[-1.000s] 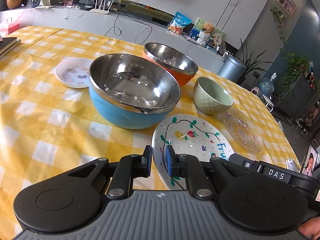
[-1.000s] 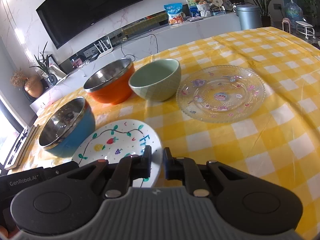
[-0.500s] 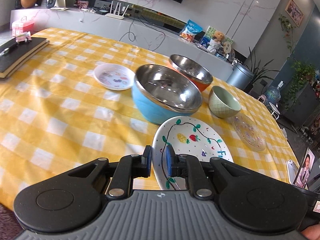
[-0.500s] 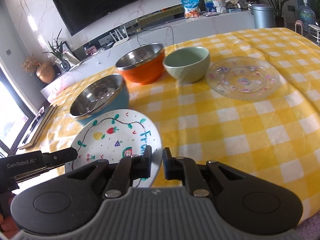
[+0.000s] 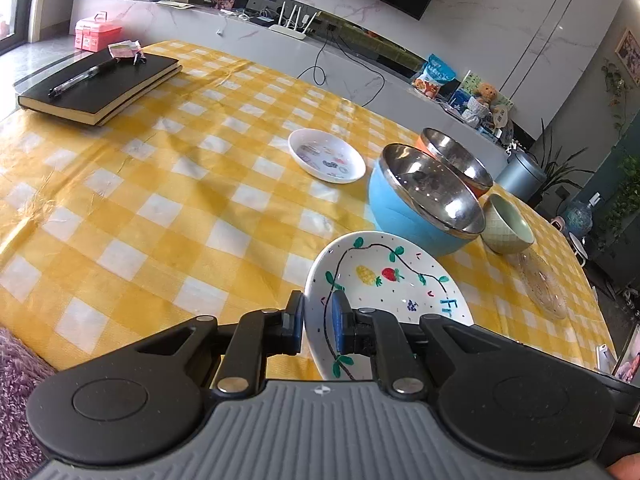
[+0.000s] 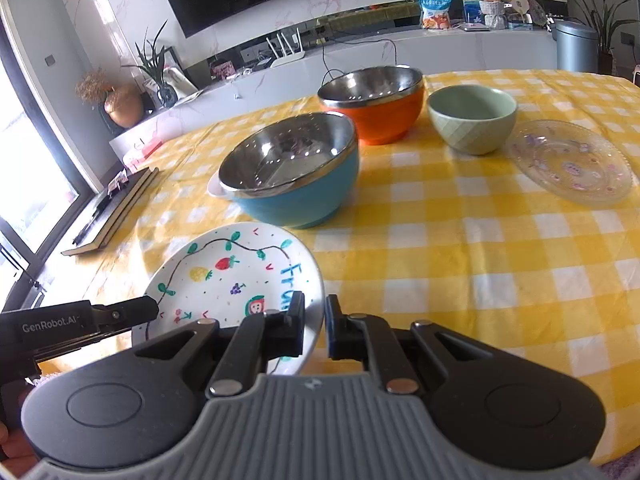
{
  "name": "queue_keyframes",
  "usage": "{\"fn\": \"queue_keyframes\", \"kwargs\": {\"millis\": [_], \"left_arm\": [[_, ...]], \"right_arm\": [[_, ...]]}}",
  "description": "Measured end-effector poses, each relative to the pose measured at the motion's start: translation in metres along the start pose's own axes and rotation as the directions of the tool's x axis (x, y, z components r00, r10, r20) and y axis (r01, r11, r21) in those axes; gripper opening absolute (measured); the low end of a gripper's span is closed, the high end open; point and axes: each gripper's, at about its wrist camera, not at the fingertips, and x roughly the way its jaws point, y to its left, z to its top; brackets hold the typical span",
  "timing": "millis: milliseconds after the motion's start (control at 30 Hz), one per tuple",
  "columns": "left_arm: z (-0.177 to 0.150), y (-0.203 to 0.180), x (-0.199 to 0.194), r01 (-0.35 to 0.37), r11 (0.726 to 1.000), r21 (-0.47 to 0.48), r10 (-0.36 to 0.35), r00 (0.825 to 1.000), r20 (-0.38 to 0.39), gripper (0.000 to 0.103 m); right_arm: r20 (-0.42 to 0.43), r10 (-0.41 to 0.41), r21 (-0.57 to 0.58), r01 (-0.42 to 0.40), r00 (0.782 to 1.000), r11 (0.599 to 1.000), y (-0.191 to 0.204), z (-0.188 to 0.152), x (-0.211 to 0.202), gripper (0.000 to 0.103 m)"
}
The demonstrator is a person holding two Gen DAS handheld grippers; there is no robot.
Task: Organize plates and bowls
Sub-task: 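Drag the Fruity plate away from the bowls with the left gripper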
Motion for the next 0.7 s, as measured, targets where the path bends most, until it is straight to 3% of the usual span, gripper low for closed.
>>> {"fn": "queue_keyframes", "kwargs": {"millis": [367,700], "left_arm": [[0.000,0.028,0.009,-0.031,0.998,-0.062,0.030,1.000,-0.004,0.016],[-0.002,0.029,0.017,-0.066,0.997,-0.038,0.064,0.997,-0.033,0.016]], "right_arm": [[-0.052,-0.001,-0.021,0.000,0.999,1.000,0.020,-0.002,0.028,0.008],[-0.055,-0.015,-0.051,0.012,0.998,0.999,0.026,-0.002,0.032,0.008]]}}
